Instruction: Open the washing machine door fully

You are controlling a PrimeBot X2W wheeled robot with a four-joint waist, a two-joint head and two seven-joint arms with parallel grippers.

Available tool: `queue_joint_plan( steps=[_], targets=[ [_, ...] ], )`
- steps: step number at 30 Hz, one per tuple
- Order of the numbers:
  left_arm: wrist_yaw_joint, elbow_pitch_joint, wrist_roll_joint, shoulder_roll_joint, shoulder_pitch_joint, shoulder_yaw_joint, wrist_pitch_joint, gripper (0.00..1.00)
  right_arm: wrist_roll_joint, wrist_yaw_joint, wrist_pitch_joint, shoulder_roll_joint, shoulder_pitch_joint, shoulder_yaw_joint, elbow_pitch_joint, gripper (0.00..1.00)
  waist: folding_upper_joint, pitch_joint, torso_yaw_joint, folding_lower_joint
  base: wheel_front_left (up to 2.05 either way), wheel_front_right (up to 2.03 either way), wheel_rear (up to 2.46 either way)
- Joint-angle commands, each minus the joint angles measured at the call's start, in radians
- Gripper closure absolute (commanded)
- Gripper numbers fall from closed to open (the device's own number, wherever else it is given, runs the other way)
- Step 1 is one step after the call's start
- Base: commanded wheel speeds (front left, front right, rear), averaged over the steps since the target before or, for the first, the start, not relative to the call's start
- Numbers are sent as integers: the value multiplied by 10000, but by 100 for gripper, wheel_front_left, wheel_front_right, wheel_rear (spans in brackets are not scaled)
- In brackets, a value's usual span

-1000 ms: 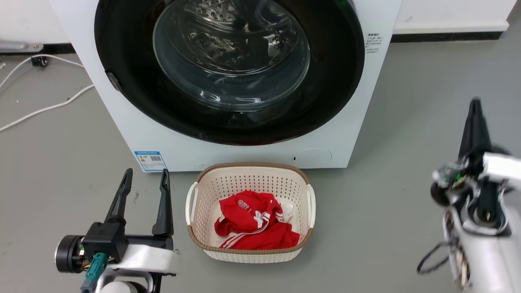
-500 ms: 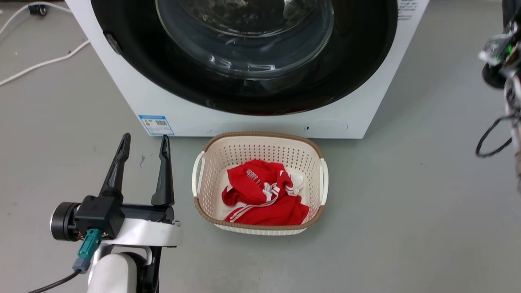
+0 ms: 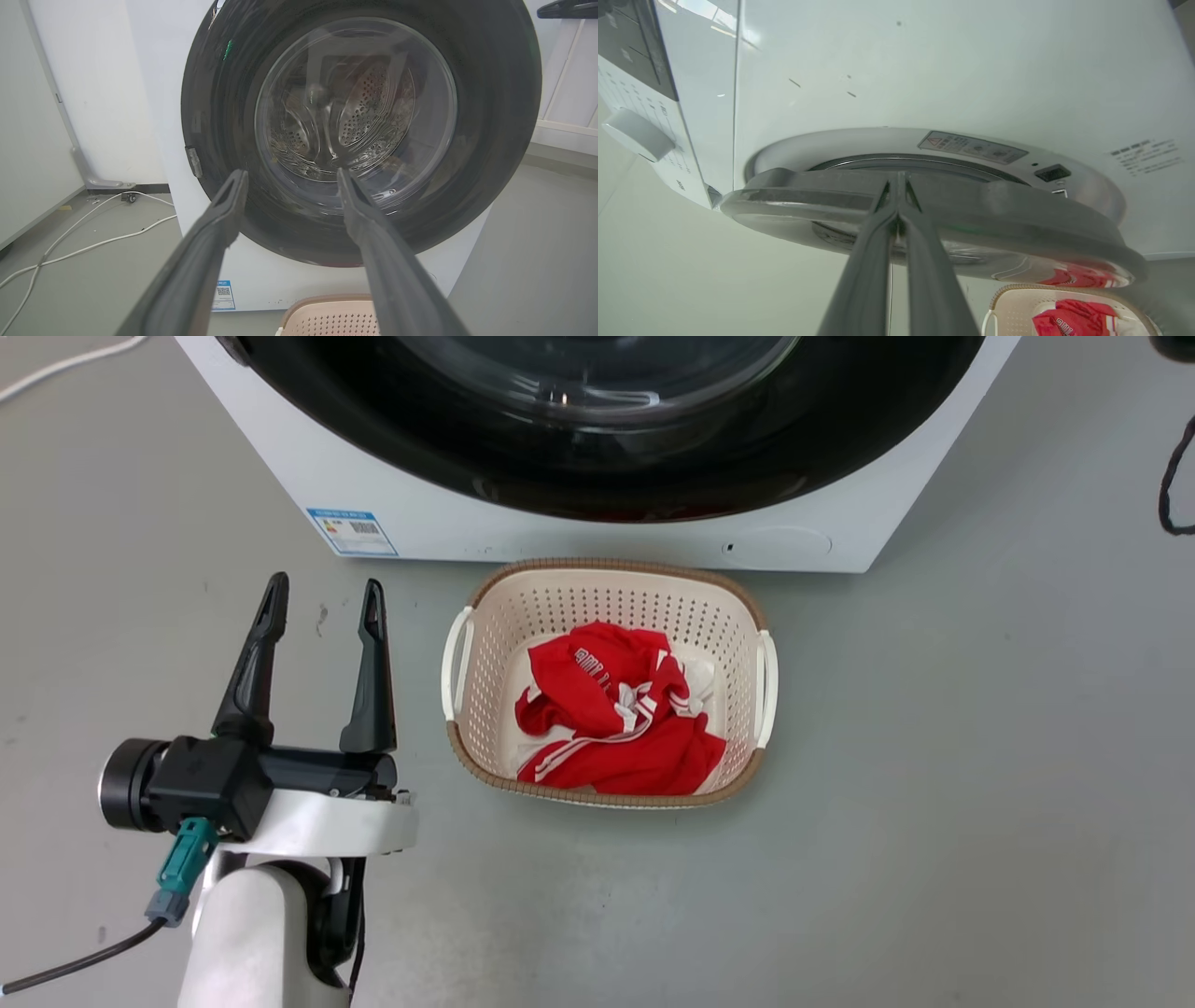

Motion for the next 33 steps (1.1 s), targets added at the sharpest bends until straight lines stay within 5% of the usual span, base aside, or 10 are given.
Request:
queue_joint_plan(
  steps=[1, 21, 33],
  targets=[
    [-39, -71, -50, -6, -192, 21, -25, 0, -174, 0, 129, 120, -297, 143, 246, 100, 0, 253, 21, -1, 0, 0, 0],
    [-124, -25, -109, -9, -650, -74, -25, 0, -793, 0, 1172, 414, -885, 124, 818, 100, 0, 970, 161, -1, 0, 0, 0],
    [-140, 200, -49, -9, -403, -135, -25, 0, 10, 0, 3003, 492, -96, -357, 233, 100, 0, 266, 135, -1, 0, 0, 0]
  ],
)
